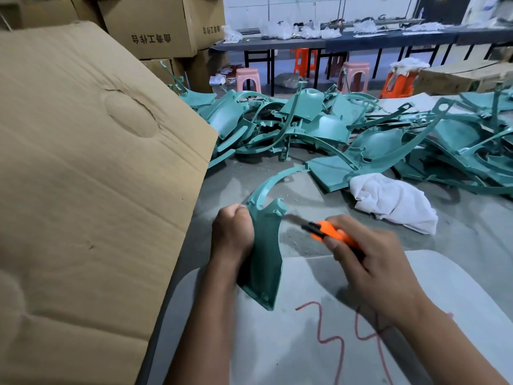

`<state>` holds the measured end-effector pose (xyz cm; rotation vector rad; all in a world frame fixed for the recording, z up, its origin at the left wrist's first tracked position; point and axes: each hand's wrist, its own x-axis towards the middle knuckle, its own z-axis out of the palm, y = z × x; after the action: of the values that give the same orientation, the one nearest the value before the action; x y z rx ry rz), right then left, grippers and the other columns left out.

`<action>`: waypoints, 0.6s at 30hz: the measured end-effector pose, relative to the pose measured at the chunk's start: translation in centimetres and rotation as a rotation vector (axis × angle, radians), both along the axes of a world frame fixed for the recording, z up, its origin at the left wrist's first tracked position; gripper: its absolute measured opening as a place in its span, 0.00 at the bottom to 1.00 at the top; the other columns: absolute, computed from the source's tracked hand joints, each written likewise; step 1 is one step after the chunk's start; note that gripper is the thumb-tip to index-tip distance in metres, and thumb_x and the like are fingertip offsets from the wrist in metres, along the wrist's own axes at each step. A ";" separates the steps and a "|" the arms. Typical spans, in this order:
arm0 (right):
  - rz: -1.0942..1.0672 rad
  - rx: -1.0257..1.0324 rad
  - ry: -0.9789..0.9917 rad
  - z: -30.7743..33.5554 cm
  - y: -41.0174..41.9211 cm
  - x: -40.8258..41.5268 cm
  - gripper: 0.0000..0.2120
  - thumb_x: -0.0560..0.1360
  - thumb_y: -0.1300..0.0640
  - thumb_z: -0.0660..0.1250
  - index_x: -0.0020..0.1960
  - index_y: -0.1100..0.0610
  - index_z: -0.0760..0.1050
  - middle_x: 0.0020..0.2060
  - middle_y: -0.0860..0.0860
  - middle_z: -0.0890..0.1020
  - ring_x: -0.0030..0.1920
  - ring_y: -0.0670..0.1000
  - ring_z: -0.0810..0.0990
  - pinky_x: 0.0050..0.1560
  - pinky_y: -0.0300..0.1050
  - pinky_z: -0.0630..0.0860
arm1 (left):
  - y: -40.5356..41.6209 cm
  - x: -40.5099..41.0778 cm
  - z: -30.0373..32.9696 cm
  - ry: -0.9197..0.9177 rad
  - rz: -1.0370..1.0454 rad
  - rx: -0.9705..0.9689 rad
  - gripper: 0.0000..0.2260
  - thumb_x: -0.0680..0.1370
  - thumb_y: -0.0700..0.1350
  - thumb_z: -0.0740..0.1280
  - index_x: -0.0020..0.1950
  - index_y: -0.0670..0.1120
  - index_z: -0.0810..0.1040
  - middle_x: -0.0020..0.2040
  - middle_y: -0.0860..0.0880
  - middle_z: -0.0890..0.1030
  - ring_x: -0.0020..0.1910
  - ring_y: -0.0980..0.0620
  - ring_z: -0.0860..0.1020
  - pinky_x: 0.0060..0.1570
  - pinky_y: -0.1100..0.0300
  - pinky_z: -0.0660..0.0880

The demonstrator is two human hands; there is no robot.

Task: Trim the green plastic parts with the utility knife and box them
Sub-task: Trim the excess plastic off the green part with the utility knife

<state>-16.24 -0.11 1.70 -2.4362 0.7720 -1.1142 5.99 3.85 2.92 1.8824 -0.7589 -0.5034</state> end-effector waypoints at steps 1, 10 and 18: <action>-0.058 -0.010 -0.015 0.0 -0.3 -0.1 0.05 0.82 0.47 0.63 0.55 0.45 0.76 0.31 0.44 0.74 0.31 0.48 0.73 0.31 0.51 0.72 | 0.1 0.0 0.0 -0.002 -0.015 0.005 0.16 0.80 0.40 0.58 0.32 0.45 0.63 0.31 0.49 0.69 0.33 0.49 0.65 0.34 0.53 0.63; 0.068 0.035 -0.003 0.3 1.2 0.6 0.05 0.84 0.46 0.60 0.55 0.43 0.74 0.33 0.44 0.75 0.32 0.48 0.74 0.33 0.52 0.73 | 0.0 -0.5 0.4 0.028 0.050 -0.026 0.17 0.80 0.39 0.57 0.31 0.45 0.65 0.31 0.44 0.68 0.34 0.46 0.66 0.34 0.51 0.64; 0.300 0.104 0.062 1.1 1.0 -0.4 0.04 0.83 0.51 0.65 0.52 0.46 0.78 0.31 0.45 0.74 0.29 0.48 0.71 0.30 0.45 0.66 | -0.2 0.6 0.4 0.109 0.231 -0.027 0.13 0.80 0.38 0.56 0.49 0.37 0.80 0.56 0.35 0.82 0.52 0.37 0.78 0.47 0.52 0.71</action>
<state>-16.64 0.92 2.83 -2.4083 0.4486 -0.8666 6.62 3.67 3.32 1.8717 -0.4673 -0.4428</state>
